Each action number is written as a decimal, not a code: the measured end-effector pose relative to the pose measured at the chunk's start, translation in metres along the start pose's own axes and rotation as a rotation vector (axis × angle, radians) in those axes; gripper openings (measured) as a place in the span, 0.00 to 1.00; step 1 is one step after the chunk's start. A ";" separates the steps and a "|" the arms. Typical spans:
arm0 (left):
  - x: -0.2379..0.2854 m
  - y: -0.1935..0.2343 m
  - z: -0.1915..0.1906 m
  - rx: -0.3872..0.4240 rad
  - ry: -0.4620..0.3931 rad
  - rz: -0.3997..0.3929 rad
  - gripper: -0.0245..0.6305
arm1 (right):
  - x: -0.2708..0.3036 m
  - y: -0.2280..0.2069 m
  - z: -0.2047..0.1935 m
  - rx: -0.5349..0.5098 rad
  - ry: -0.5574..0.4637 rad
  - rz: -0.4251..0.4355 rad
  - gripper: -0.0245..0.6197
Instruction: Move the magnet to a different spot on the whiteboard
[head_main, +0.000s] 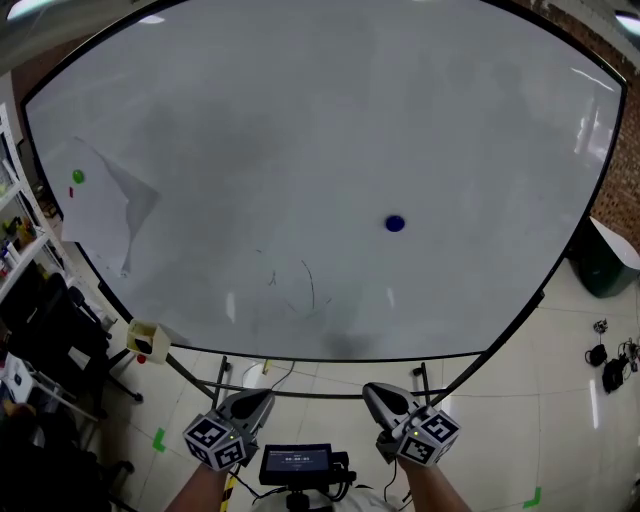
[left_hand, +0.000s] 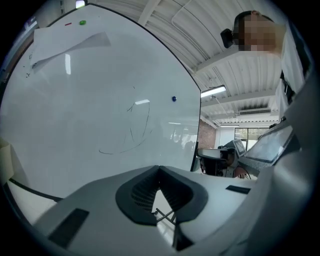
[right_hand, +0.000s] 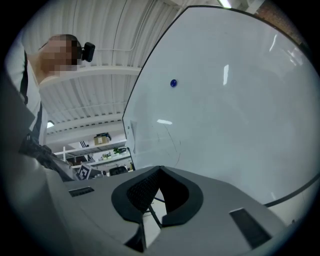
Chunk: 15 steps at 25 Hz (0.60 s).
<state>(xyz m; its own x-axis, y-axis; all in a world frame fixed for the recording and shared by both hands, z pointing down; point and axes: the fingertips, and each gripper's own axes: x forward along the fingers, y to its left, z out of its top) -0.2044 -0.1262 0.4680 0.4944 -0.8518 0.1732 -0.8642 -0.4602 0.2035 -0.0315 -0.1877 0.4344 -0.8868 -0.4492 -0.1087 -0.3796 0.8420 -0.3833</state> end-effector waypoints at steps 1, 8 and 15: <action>0.006 0.000 0.002 -0.005 -0.005 0.004 0.05 | 0.000 -0.005 0.003 0.002 -0.003 0.005 0.05; 0.048 0.001 0.028 0.044 -0.033 0.017 0.05 | 0.009 -0.041 0.026 -0.021 -0.033 0.031 0.05; 0.056 0.009 0.016 0.027 0.001 0.031 0.05 | 0.017 -0.053 0.025 -0.002 -0.031 0.037 0.05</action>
<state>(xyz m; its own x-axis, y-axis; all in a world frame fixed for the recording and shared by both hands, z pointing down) -0.1858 -0.1822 0.4637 0.4677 -0.8654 0.1797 -0.8811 -0.4404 0.1724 -0.0198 -0.2475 0.4304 -0.8917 -0.4269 -0.1507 -0.3476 0.8589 -0.3763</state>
